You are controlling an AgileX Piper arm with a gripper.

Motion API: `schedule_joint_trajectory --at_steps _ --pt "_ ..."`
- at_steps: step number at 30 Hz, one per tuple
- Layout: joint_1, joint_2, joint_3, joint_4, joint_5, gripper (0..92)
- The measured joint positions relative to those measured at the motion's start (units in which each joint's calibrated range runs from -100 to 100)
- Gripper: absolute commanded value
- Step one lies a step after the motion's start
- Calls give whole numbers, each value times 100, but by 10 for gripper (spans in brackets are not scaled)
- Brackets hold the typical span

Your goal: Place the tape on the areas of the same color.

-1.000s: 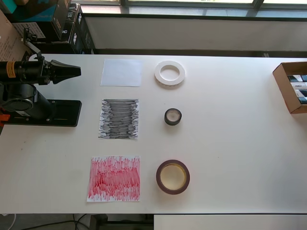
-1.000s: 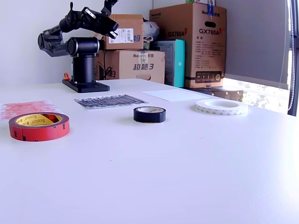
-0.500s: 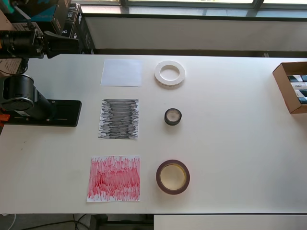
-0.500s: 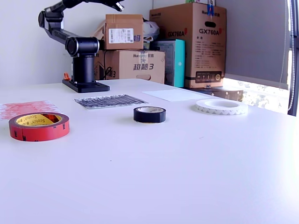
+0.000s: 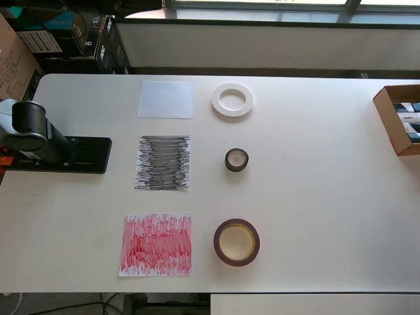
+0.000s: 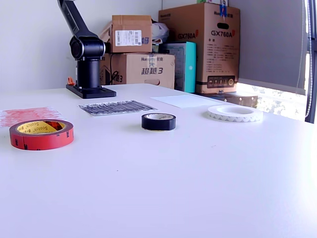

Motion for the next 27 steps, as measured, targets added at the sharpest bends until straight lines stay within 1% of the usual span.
schedule_joint_trajectory --at_steps 5,9,15,21,27 --pt "38 1349 -1166 446 688 5" --pt "144 2296 -2131 1070 1279 6" --pt "174 3769 -3474 2481 2268 7" --pt "174 4899 -4369 3524 3027 7" --pt "90 5708 -4727 4060 3448 7"
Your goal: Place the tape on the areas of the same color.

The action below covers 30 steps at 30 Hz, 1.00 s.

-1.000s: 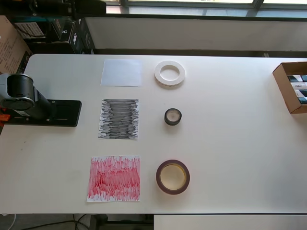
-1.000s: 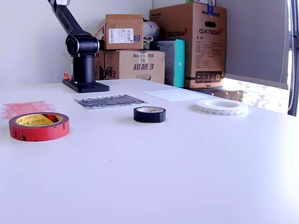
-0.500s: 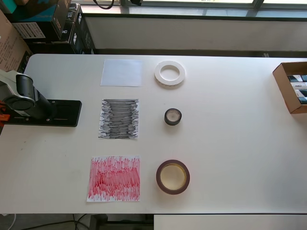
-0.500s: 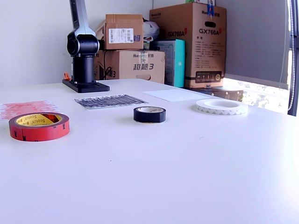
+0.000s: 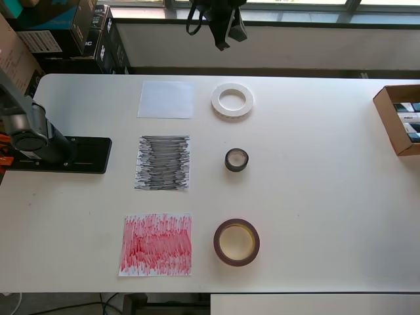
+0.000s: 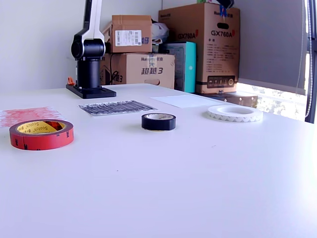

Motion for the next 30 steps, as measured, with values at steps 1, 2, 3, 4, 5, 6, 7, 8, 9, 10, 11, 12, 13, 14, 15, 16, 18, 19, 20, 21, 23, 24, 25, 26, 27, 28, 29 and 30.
schedule_joint_trajectory --at_steps 1,2,3,4,5,6,7,8,9,10,11,12,13,14,15,16,18,19,20,21,23,24,25,26,27,28,29,30 --pt "-25 73 -4 19 56 7" --pt "-64 150 -11 36 118 7" --pt "-107 210 -11 78 165 7" --pt "-148 244 -11 120 198 7" --pt "-198 262 -11 183 220 7" --pt "-254 270 -11 250 232 7" --pt "-314 270 -11 303 232 7" --pt "-384 270 -11 336 232 7" --pt "-463 270 -11 383 232 7" --pt "-546 270 -11 449 232 7" --pt "-615 270 -11 530 232 7" --pt "-700 270 -11 546 232 7" --pt "-786 270 29 568 190 7" --pt "-855 270 61 581 178 7" --pt "-939 270 90 599 169 7" --pt "-1019 270 94 599 158 7" --pt "-1151 270 104 599 148 7" --pt "-1217 270 136 550 123 7" --pt "-1283 270 174 498 100 7" --pt "-1337 270 241 470 55 7" --pt "-1423 270 409 371 -78 7" --pt "-1467 270 514 304 -143 7" --pt "-1518 270 637 214 -197 7" --pt "-1562 270 747 140 -251 7" --pt "-1615 270 885 56 -315 7" --pt "-1674 314 1018 -26 -388 7" --pt "-1733 357 1149 -114 -449 10" --pt "-1786 386 1253 -236 -526 24"
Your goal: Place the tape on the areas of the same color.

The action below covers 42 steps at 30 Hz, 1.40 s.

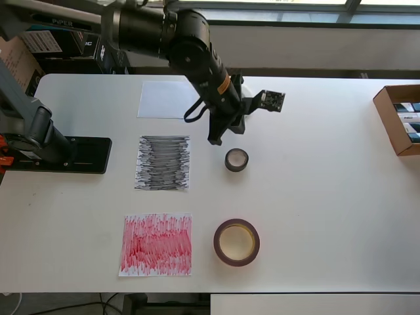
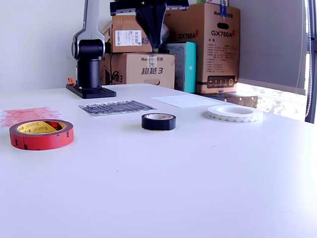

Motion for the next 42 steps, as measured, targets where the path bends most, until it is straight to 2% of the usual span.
schedule_joint_trajectory --at_steps 6,14,19,22,42 --pt "-231 375 505 -464 -467 171" --pt "-232 847 465 -916 -703 250" --pt "-232 858 456 -916 -779 392" --pt "-232 858 456 -916 -866 446" --pt "-319 1612 98 -1191 -880 456"
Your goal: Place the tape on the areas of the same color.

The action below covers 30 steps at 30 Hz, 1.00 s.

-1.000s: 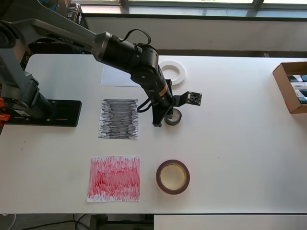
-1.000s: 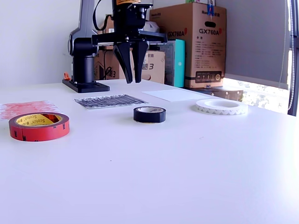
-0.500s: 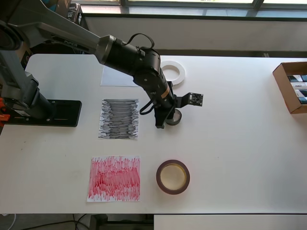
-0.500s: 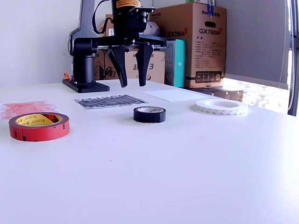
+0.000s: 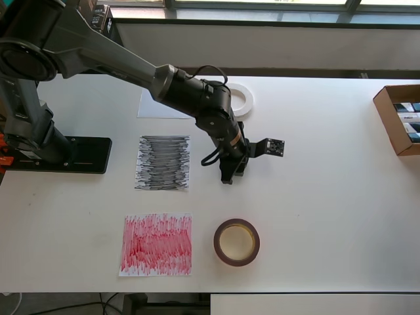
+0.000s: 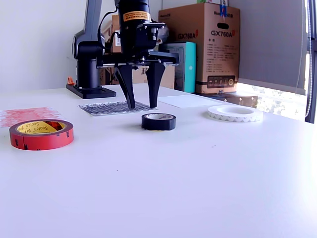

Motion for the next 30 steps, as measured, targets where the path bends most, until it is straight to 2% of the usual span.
schedule_joint_trajectory --at_steps 30 --pt "202 325 0 90 -172 453"
